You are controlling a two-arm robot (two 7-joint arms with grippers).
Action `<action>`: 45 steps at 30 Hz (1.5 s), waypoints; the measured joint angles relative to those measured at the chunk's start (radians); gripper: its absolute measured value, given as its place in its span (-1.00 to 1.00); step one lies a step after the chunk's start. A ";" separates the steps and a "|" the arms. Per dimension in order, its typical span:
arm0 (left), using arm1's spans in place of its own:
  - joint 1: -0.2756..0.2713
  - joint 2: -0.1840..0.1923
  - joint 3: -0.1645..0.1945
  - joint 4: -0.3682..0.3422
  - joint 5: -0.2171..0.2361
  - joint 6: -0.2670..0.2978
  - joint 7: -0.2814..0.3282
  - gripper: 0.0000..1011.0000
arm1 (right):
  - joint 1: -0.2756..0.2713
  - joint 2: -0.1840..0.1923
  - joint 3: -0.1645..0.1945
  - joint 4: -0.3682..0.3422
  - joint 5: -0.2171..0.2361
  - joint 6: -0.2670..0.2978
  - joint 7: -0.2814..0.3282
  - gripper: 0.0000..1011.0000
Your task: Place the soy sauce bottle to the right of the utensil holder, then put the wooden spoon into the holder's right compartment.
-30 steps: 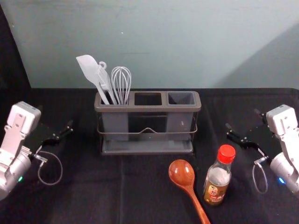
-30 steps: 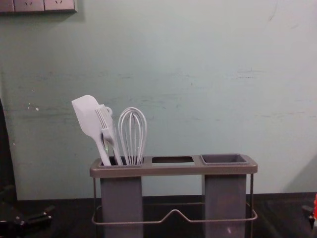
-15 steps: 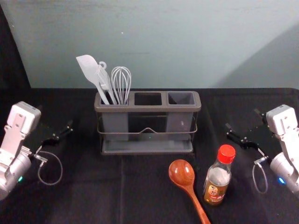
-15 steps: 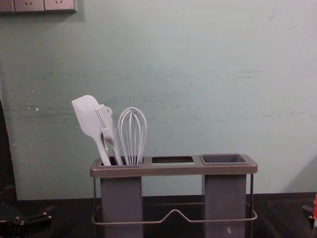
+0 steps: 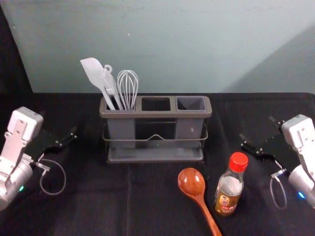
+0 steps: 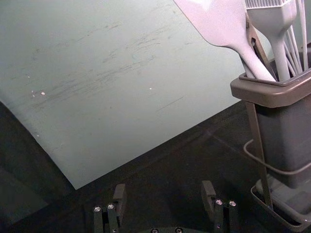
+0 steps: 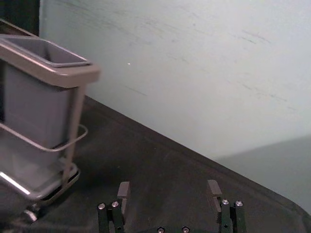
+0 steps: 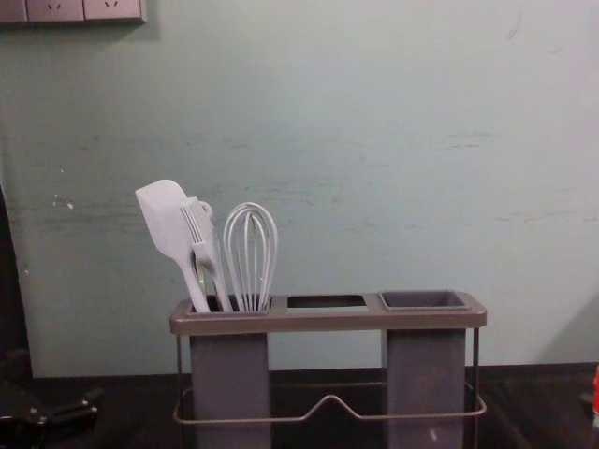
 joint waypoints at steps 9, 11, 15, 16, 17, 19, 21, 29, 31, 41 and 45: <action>0.000 0.000 0.000 0.000 0.000 0.000 0.000 1.00 | -0.191 0.124 0.098 -0.176 0.049 -0.016 0.044 0.98; 0.000 0.000 0.000 0.000 0.000 0.000 0.000 1.00 | -0.269 0.177 0.135 -0.230 0.077 -0.042 0.079 0.98; 0.000 0.000 0.000 0.000 0.000 0.000 0.000 1.00 | -0.349 0.225 0.179 -0.279 0.119 -0.079 0.118 0.98; 0.000 0.000 0.000 0.000 0.000 0.000 0.000 1.00 | -0.349 0.225 0.179 -0.279 0.119 -0.079 0.118 0.98; 0.000 0.000 0.000 0.000 0.000 0.000 0.000 1.00 | -0.392 0.246 0.207 -0.304 0.149 -0.104 0.139 0.98; 0.000 0.000 0.000 0.000 0.000 0.000 0.000 1.00 | -0.408 0.253 0.217 -0.314 0.163 -0.113 0.149 0.98; 0.000 0.000 0.000 0.000 0.000 0.000 0.000 1.00 | -0.451 0.274 0.246 -0.337 0.205 -0.141 0.185 0.98; 0.000 0.000 0.000 0.000 0.000 0.000 0.000 1.00 | -0.545 0.312 0.305 -0.400 0.353 -0.227 0.362 0.98; 0.000 0.000 0.000 0.000 0.000 0.000 0.000 1.00 | -0.538 0.306 0.300 -0.400 0.361 -0.227 0.379 0.98; 0.000 0.000 0.000 0.000 0.000 0.000 0.000 1.00 | -0.417 0.197 0.223 -0.358 0.349 -0.191 0.432 0.98; 0.000 0.000 0.000 0.000 0.000 0.000 0.000 1.00 | -0.384 0.152 0.205 -0.343 0.347 -0.174 0.450 0.98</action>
